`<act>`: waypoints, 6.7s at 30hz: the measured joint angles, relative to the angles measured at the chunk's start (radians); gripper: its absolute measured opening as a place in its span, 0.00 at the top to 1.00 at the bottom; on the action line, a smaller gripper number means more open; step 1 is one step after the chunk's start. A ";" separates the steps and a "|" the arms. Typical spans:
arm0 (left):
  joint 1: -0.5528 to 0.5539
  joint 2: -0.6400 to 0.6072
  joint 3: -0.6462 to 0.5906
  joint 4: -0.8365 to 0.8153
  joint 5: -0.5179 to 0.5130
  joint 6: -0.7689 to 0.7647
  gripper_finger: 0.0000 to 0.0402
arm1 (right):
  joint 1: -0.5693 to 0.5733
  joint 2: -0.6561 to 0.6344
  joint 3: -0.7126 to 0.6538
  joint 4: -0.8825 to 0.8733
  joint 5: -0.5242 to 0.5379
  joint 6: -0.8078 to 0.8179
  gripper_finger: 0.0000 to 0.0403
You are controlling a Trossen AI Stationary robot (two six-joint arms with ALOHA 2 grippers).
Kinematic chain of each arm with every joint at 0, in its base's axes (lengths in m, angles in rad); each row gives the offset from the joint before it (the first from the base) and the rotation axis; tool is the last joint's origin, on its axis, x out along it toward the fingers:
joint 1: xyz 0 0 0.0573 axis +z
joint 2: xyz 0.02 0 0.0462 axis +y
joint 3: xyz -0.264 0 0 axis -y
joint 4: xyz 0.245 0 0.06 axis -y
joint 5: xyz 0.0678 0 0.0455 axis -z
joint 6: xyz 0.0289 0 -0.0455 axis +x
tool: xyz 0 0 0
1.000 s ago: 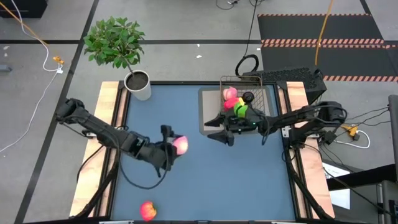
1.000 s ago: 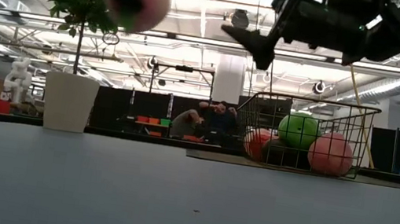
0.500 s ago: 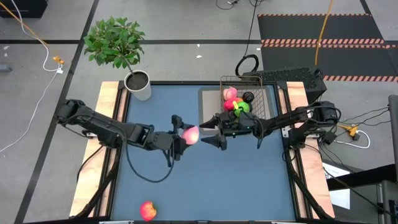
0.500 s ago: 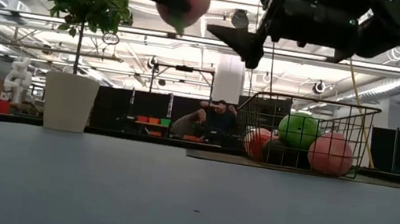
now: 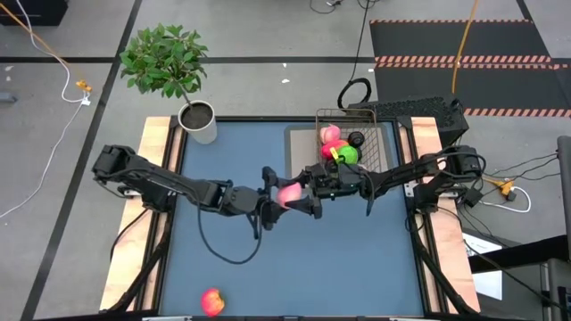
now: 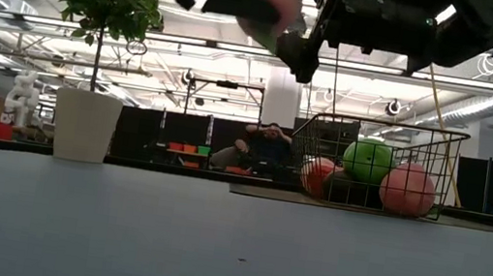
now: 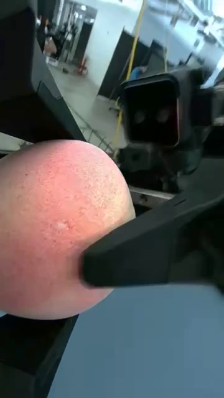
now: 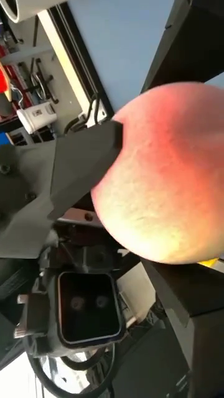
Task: Build produce basket
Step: Put the pink peach into the gold wire basket, then put the orange tomato into the gold wire basket
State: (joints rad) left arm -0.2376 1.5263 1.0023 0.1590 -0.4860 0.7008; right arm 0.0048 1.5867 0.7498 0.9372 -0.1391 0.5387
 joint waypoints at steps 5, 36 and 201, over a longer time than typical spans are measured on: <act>0.004 0.006 0.000 0.004 0.006 -0.007 0.10 | -0.002 0.000 0.000 0.000 0.008 0.006 0.11; 0.094 0.005 0.000 -0.384 -0.258 -0.652 0.02 | -0.230 -0.436 -0.002 -0.873 0.743 -0.400 0.19; -0.529 0.338 0.231 -0.679 0.380 -1.306 0.02 | -0.350 -0.350 -0.048 -0.155 0.060 -0.472 0.01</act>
State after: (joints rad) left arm -0.7670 1.8646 1.2331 -0.5198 -0.1057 -0.6047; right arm -0.3450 1.2366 0.7021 0.7818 -0.0796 0.0666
